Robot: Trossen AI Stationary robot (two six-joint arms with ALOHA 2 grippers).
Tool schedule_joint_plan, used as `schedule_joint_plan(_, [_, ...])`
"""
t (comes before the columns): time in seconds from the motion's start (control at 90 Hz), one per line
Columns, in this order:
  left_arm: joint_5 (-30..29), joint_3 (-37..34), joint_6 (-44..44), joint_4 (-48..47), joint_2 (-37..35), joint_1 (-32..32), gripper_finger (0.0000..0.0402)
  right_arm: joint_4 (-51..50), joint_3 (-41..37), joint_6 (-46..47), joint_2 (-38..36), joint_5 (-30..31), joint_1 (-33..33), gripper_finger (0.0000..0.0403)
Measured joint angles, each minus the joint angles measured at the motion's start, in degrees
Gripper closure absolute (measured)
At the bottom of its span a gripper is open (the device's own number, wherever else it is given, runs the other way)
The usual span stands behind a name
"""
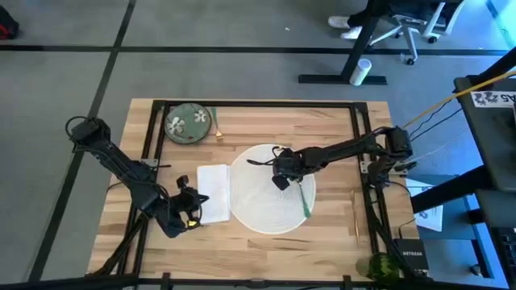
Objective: Set table place
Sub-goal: Put the green spoon on the right of the white table mat
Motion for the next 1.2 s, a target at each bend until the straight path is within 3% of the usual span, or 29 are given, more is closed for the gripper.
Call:
schedule_joint_plan(0.589, [0.2, 0.0, -1.1, -1.0, 0.0, 0.0, 0.0402, 0.1, 0.0, -4.6, -0.1, 0.6, -1.9, 0.0403])
schedule_joint_plan(0.833, [0.3, 0.0, -1.2, -1.1, 0.0, 0.0, 0.0402, -0.8, 0.0, -8.6, -5.0, 1.7, -2.1, 0.0403])
schedule_joint_plan(1.2, [0.3, 0.0, -1.4, -1.0, 0.0, 0.0, 0.0402, -9.1, 0.1, -6.7, -7.5, -4.3, 2.2, 0.0403])
